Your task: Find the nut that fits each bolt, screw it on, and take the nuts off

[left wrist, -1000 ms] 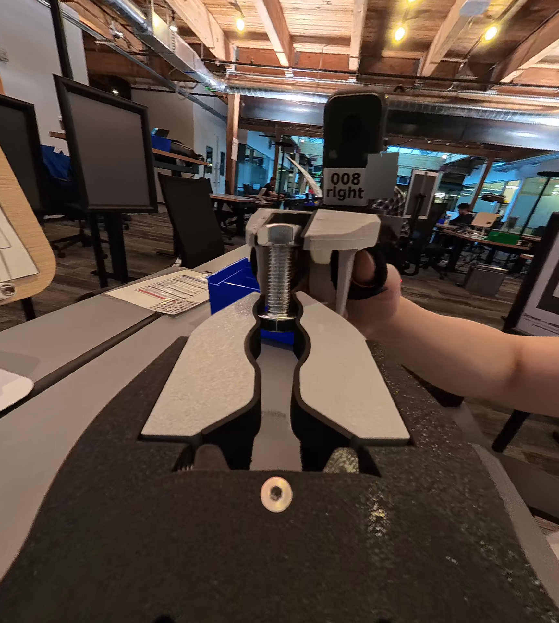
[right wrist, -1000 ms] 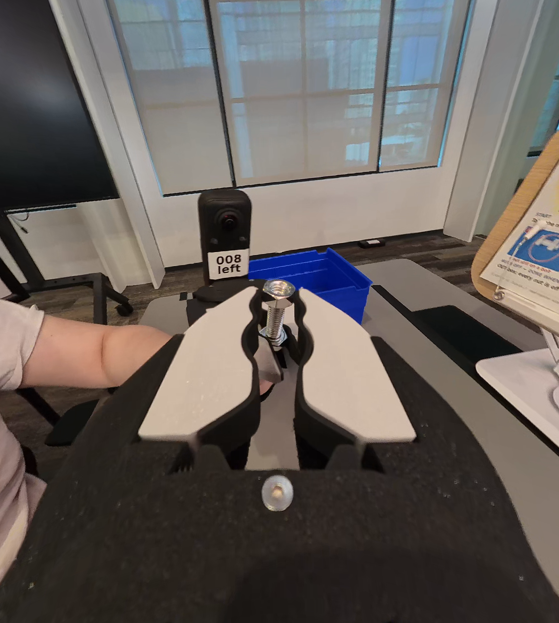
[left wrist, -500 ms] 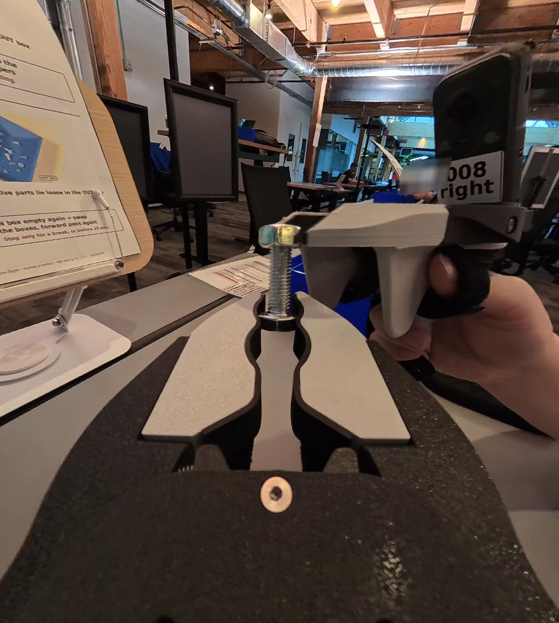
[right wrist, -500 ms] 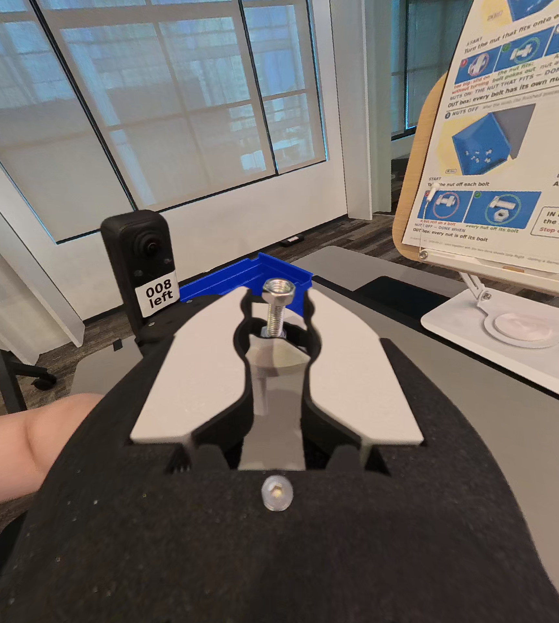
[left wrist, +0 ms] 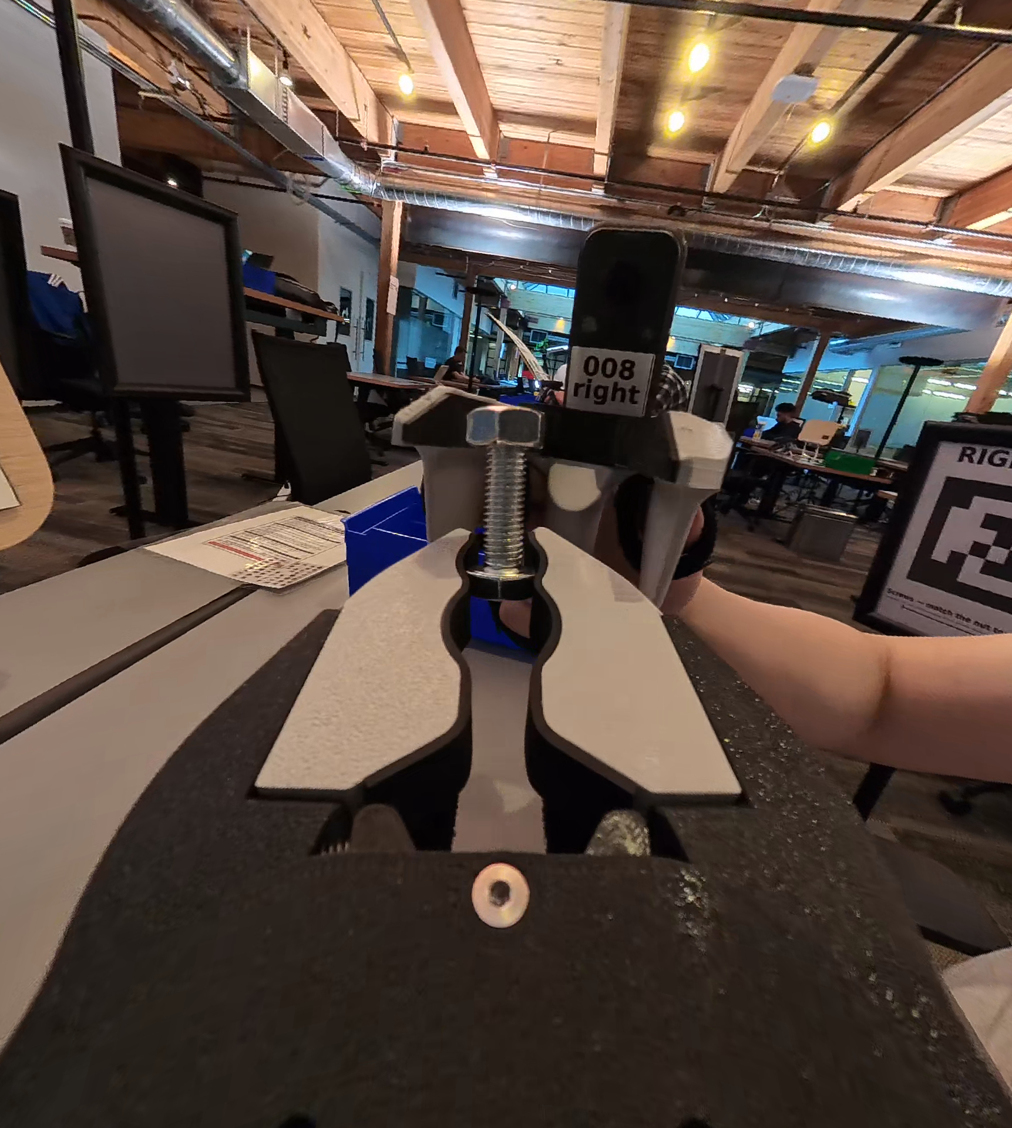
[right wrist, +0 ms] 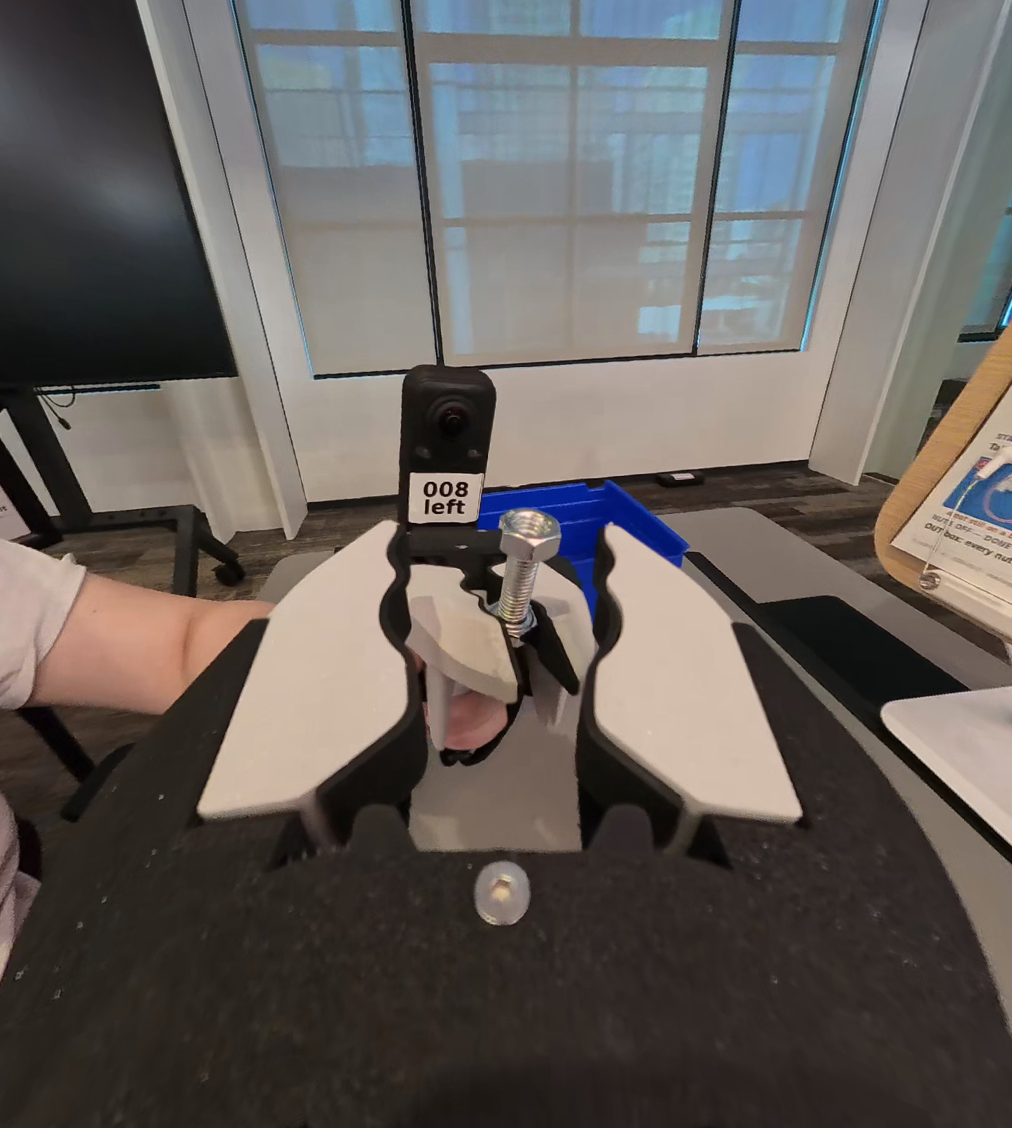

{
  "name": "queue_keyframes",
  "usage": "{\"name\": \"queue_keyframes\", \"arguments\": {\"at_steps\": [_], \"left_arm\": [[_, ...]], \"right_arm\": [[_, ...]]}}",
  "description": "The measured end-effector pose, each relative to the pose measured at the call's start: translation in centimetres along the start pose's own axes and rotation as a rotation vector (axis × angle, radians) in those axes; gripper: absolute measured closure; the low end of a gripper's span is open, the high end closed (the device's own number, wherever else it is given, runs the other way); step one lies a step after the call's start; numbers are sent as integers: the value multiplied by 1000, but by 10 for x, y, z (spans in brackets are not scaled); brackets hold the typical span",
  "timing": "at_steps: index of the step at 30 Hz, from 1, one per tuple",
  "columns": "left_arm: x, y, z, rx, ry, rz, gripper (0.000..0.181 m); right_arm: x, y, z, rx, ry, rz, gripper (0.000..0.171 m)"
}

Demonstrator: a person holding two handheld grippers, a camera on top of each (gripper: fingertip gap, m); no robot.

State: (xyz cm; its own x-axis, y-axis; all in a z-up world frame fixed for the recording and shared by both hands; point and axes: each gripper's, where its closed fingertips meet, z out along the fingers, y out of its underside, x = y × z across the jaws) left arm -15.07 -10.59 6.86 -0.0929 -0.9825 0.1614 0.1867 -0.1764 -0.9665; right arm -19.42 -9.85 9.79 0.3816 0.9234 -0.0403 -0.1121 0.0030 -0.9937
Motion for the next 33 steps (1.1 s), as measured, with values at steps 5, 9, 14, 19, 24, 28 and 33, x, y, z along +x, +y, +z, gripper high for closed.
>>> {"name": "queue_keyframes", "arguments": {"at_steps": [5, 9, 14, 19, 24, 28, 33], "left_arm": [[1, 2, 1, -8, 2, 8, 168], [-2, 1, 0, -5, -9, 5, 167], [-2, 0, 0, -6, -16, 10, 168], [-3, -1, -1, -1, -15, 0, 168], [0, 1, 0, -7, -8, 7, 168], [-4, 3, 0, -27, -37, 20, 168], [-6, 5, 1, -31, -34, 15, 168]], "right_arm": [[-8, 1, 3, -2, -29, -29, 116], [-9, 1, 1, -3, -27, -27, 116], [-10, 1, -5, -8, -9, -28, 116], [-7, 2, -10, -23, 32, -59, 117], [-11, -3, -5, -22, -3, -63, 114], [-10, 1, -9, -41, 18, -81, 112], [-4, 0, -24, -18, 36, -82, 117]]}}
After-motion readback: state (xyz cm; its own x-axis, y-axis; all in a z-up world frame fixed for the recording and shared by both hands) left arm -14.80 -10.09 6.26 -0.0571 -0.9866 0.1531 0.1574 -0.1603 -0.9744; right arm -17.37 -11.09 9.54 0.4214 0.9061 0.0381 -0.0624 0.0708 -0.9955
